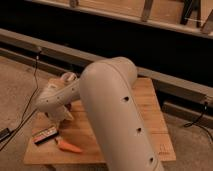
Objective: Push the eraser across the table
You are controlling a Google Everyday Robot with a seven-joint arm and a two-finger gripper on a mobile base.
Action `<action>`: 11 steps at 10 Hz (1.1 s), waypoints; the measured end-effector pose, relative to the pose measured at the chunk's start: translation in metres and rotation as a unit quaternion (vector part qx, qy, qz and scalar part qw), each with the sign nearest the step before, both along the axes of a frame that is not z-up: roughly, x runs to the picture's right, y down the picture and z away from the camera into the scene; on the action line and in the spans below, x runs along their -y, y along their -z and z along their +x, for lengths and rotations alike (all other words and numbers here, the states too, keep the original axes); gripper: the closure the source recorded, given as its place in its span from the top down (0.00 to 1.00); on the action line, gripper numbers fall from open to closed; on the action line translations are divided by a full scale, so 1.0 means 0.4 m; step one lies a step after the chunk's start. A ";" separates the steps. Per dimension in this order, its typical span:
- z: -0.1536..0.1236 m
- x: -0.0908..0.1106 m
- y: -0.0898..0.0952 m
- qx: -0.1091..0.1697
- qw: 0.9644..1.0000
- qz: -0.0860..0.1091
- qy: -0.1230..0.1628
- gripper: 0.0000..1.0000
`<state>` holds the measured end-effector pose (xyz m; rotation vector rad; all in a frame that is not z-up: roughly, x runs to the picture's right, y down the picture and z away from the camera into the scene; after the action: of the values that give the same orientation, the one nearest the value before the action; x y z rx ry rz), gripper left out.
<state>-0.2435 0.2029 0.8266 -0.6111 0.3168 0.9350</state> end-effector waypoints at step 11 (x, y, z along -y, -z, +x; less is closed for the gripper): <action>0.005 -0.051 0.050 -0.006 1.000 -0.014 -0.004 0.65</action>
<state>-0.2414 0.2234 0.8065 -0.6321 0.3384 0.9429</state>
